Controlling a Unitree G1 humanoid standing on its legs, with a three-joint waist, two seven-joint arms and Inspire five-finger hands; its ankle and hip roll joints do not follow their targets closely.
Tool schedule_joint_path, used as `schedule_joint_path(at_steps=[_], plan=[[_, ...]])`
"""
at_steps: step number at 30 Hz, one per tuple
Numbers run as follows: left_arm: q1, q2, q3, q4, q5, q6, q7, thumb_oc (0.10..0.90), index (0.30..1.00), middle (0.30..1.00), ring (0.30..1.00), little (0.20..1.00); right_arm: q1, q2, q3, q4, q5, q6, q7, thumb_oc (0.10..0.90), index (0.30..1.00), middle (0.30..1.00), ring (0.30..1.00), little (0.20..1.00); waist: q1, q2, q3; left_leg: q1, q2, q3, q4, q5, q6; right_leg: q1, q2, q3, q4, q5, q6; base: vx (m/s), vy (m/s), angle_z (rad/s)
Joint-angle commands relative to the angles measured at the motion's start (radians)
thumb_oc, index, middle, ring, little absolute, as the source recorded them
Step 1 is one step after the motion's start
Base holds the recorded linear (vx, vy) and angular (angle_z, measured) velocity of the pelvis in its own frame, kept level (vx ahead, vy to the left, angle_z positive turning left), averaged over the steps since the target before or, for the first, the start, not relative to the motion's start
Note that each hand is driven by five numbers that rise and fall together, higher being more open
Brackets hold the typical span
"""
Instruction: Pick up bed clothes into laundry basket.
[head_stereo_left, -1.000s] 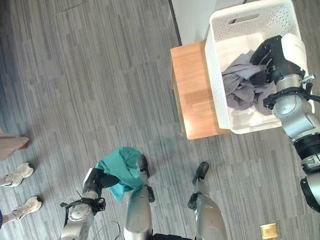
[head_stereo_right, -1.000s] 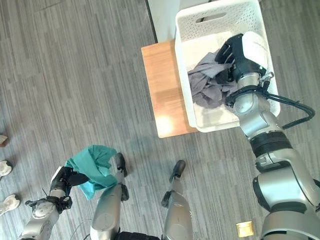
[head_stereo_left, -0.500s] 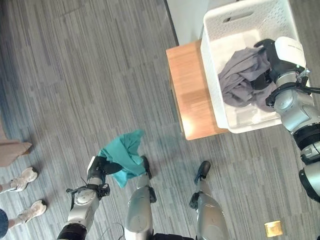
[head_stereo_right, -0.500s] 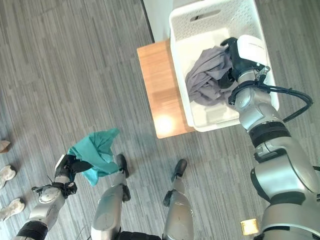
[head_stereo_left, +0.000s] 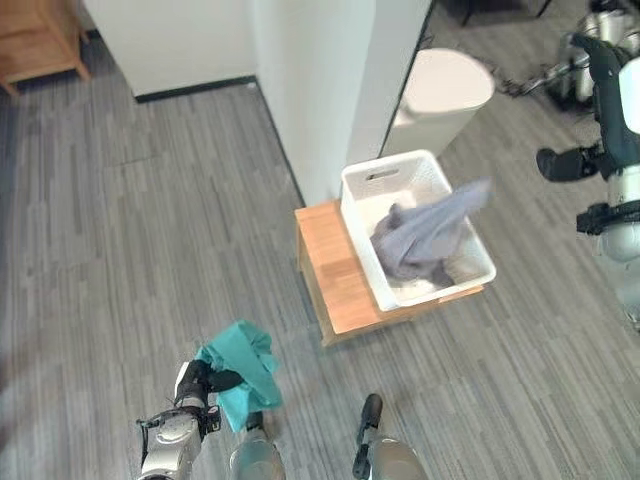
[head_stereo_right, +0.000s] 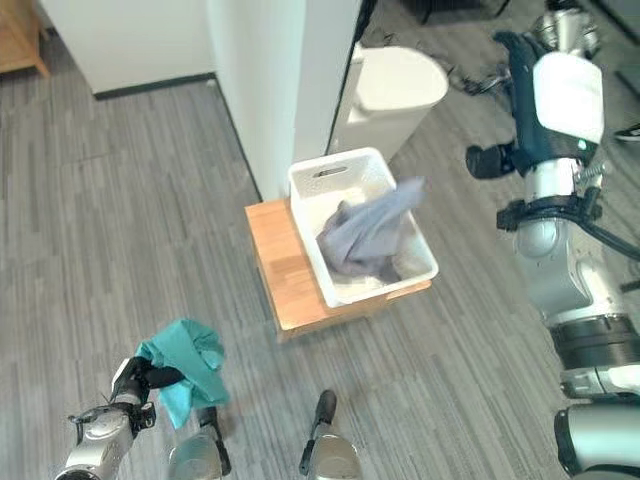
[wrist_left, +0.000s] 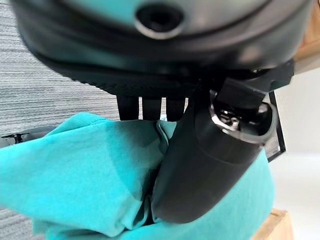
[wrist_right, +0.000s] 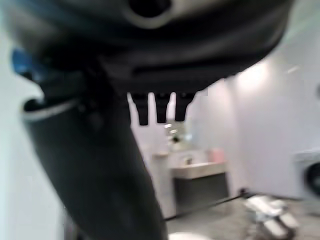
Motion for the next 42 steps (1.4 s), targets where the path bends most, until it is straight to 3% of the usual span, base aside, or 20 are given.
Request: schedule_joint_path(at_steps=[1,4,8,10,13,14,18,27,28,31,36,42], plan=[[-0.061,0.043,0.013,-0.006,0.124,-0.065,0.098,0.400,0.300,0.300,0.300,0.300,0.043,0.024,-0.177,-0.027,0.033,-0.034,-0.159,0.800,0.900,0.900,0.900,0.900,-0.004,0.004,-0.072,0.068,0.034,0.019,0.001,-0.087,-0.023,0.068,-0.031,-0.027,0.017,-0.146,0.049,0.08,-0.020,0.04],[-0.050,0.072,0.016,-0.086,0.185,-0.071,0.133,0.400,0.300,0.300,0.300,0.300,0.148,0.073,-0.270,0.001,0.073,-0.045,-0.204,0.800,0.900,0.900,0.900,0.900,-0.009,0.004,-0.092,0.077,0.034,0.023,0.001,-0.090,-0.020,0.075,-0.030,-0.023,0.017,-0.149,0.049,0.05,-0.006,-0.13],[-0.008,0.142,0.099,-0.384,0.349,-0.081,0.230,0.400,0.300,0.300,0.300,0.300,0.383,0.292,-0.406,0.133,0.152,-0.052,-0.285,0.800,0.900,0.900,0.900,0.900,-0.053,0.029,-0.123,0.109,0.035,0.037,0.004,-0.105,-0.018,0.091,-0.030,-0.010,0.020,-0.156,0.052,0.06,-0.001,-0.06],[-0.004,0.153,0.125,-0.434,0.378,-0.077,0.248,0.400,0.300,0.300,0.300,0.300,0.422,0.329,-0.412,0.163,0.165,-0.048,-0.285,0.800,0.900,0.900,0.900,0.900,-0.064,0.032,-0.125,0.113,0.036,0.044,0.004,-0.106,-0.019,0.091,-0.030,-0.006,0.020,-0.155,0.053,0.03,-0.003,-0.19],[-0.004,0.165,0.153,-0.494,0.429,-0.080,0.290,0.400,0.300,0.300,0.300,0.300,0.472,0.400,-0.395,0.268,0.197,-0.047,-0.289,0.800,0.900,0.900,0.900,0.900,-0.080,0.034,-0.135,0.119,0.037,0.056,0.001,-0.099,-0.019,0.086,-0.029,-0.001,0.019,-0.146,0.052,0.02,-0.021,-0.11],[-0.031,0.178,0.158,-0.546,0.471,-0.093,0.325,0.400,0.300,0.300,0.300,0.300,0.489,0.449,-0.339,0.419,0.233,-0.048,-0.273,0.800,0.900,0.900,0.900,0.900,-0.096,0.038,-0.139,0.123,0.039,0.063,0.001,-0.098,-0.020,0.086,-0.028,0.004,0.019,-0.144,0.051,0.01,-0.034,-0.22],[-0.111,0.206,0.132,-0.627,0.464,-0.141,0.349,0.400,0.300,0.300,0.300,0.300,0.501,0.487,-0.157,0.686,0.199,-0.027,-0.175,0.800,0.900,0.900,0.900,0.900,-0.125,0.052,-0.131,0.130,0.045,0.078,0.001,-0.092,-0.028,0.083,-0.026,0.018,0.022,-0.146,0.052,-0.02,-0.024,-0.15],[-0.413,0.326,0.036,-0.601,0.438,-0.159,0.399,0.400,0.300,0.300,0.300,0.300,0.535,0.565,0.047,0.991,0.184,-0.029,0.014,0.800,0.900,0.900,0.900,0.900,-0.202,0.126,-0.110,0.154,0.047,0.116,0.001,-0.071,-0.041,0.077,-0.020,0.054,0.021,-0.145,0.046,-0.01,0.005,-0.15],[-0.493,0.351,0.000,-0.562,0.458,-0.148,0.409,0.400,0.300,0.300,0.300,0.300,0.548,0.570,0.065,1.037,0.175,-0.024,0.038,0.800,0.900,0.900,0.900,0.900,-0.224,0.147,-0.107,0.160,0.045,0.123,0.001,-0.070,-0.043,0.082,-0.022,0.055,0.019,-0.147,0.047,0.05,0.028,-0.05],[-0.688,0.420,-0.081,-0.464,0.495,-0.113,0.410,0.400,0.300,0.300,0.300,0.300,0.558,0.556,0.066,1.049,0.205,-0.034,0.050,0.800,0.900,0.900,0.900,0.900,-0.270,0.182,-0.091,0.168,0.041,0.132,0.001,-0.070,-0.049,0.082,-0.027,0.060,0.019,-0.153,0.052,0.02,0.006,0.00],[-0.858,0.500,-0.163,-0.350,0.537,-0.084,0.418,0.400,0.300,0.300,0.300,0.300,0.590,0.532,0.040,1.009,0.249,-0.061,0.046,0.800,0.900,0.900,0.900,0.900,-0.318,0.223,-0.077,0.167,0.034,0.151,0.001,-0.069,-0.053,0.065,-0.033,0.077,0.018,-0.149,0.058,-0.01,0.011,-0.12],[-0.994,0.498,-0.255,-0.238,0.580,-0.052,0.399,0.400,0.300,0.300,0.300,0.300,0.588,0.529,0.052,1.014,0.274,-0.065,0.049,0.800,0.900,0.900,0.900,0.900,-0.354,0.239,-0.069,0.166,0.037,0.168,0.001,-0.060,-0.057,0.046,-0.027,0.094,0.018,-0.144,0.055,0.01,-0.023,-0.15]])
